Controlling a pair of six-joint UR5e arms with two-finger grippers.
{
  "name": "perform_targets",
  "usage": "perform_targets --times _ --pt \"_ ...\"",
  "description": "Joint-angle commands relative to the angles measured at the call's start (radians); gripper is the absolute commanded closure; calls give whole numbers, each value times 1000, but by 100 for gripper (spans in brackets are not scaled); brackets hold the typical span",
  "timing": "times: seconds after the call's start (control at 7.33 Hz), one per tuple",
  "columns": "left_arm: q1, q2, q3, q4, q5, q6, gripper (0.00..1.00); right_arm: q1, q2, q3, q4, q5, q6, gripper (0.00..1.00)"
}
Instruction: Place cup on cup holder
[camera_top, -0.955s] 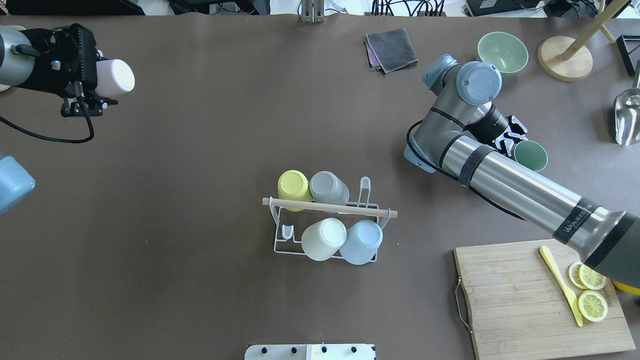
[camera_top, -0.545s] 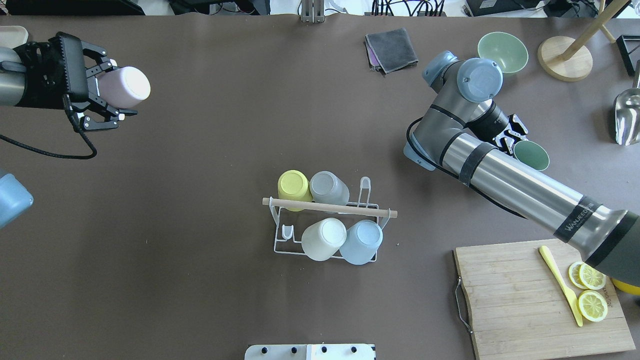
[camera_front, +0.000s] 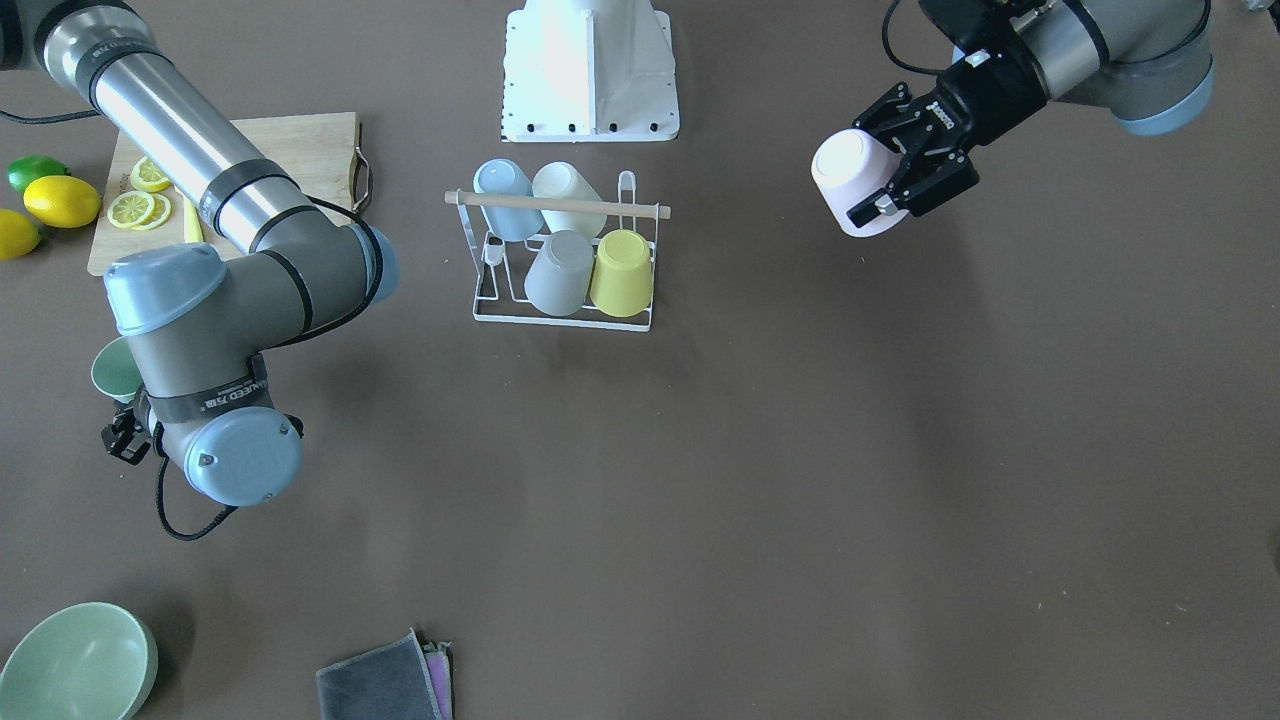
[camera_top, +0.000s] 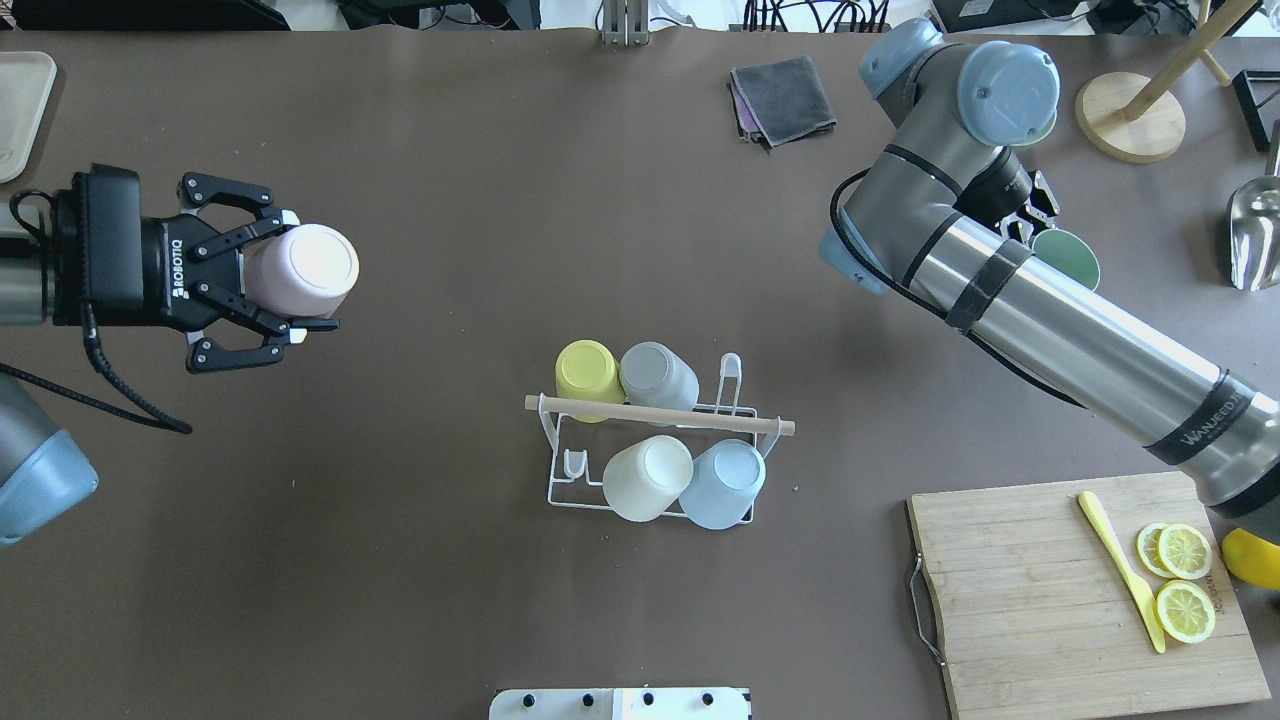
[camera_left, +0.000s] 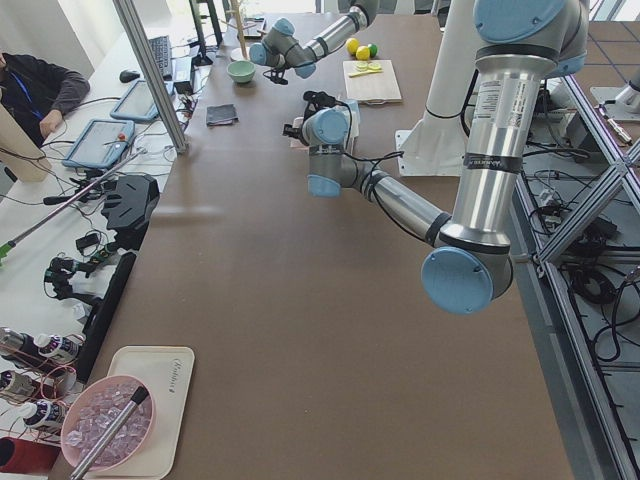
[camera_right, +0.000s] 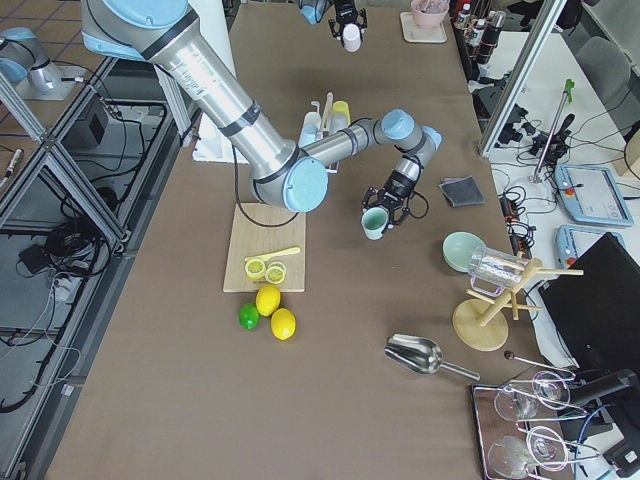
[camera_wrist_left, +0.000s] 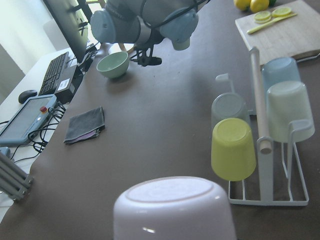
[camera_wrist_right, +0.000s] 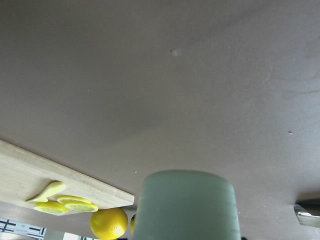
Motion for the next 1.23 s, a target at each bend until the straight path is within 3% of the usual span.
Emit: perform_targets --times 0.0,0.14,0.55,0.68,0.82,0.95,1.09 --pt "99 5 29 -271 3 -155 52 51 2 163 15 128 6 100" --pt "116 4 52 -360 4 -214 52 74 2 252 20 201 18 100" --pt "144 -27 90 -488 8 -366 52 168 -62 330 366 494 127 98" --pt "144 -39 128 -497 8 -368 52 186 -84 330 479 604 175 91" --pt "145 -71 177 -532 9 -370 52 195 -88 356 605 703 321 96" --pt "163 -96 187 -548 11 -371 52 198 -100 388 767 731 502 100" --pt "221 -103 190 -580 21 -367 52 195 -158 370 966 740 549 100"
